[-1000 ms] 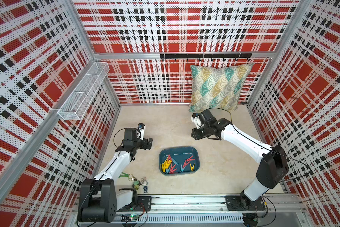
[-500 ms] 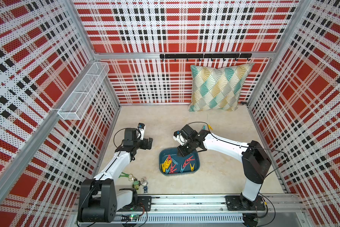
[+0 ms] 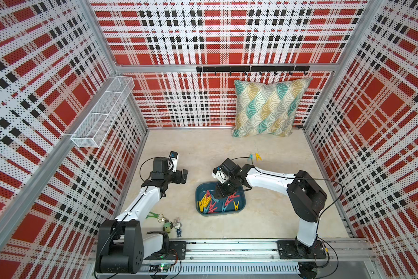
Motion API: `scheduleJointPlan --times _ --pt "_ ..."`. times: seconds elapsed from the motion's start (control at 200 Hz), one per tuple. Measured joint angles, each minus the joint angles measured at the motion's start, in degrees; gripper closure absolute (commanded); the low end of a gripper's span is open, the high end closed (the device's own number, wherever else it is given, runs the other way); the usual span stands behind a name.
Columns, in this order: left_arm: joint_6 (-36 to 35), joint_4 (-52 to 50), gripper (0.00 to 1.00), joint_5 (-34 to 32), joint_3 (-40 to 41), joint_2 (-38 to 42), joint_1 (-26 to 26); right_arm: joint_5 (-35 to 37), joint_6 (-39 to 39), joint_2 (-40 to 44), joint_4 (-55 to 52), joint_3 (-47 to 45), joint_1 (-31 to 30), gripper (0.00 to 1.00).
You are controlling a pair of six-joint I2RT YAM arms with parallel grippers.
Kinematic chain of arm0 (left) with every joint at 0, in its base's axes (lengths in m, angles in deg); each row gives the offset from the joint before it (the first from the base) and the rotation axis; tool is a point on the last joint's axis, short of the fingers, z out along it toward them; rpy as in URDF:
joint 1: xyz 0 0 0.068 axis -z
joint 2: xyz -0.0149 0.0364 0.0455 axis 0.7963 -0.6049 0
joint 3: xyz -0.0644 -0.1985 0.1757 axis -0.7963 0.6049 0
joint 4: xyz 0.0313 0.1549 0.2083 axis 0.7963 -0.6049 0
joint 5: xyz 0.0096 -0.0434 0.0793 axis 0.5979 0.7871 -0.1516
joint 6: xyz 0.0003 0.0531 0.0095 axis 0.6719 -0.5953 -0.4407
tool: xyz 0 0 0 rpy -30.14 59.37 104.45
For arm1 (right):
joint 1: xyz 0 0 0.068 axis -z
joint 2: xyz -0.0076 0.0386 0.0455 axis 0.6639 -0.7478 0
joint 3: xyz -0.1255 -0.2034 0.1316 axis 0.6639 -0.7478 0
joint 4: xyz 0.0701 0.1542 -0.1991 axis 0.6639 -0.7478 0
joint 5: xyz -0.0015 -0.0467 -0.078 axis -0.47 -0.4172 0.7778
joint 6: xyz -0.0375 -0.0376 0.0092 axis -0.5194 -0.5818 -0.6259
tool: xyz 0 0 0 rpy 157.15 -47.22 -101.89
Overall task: Take the clothespins out of the storage box
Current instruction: Pick up the clothespin from the storage box.
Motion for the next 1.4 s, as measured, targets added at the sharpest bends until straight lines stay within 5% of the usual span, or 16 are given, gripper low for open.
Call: scheduleJointPlan --times 0.912,1.398 --pt "0.0 0.0 0.01 0.2 0.0 0.0 0.0 -2.6 2.3 -5.1 3.4 -0.1 -0.1 0.71" --pt "0.0 0.0 0.01 0.2 0.0 0.0 0.0 -2.7 3.1 -5.2 3.5 0.0 -0.2 0.83"
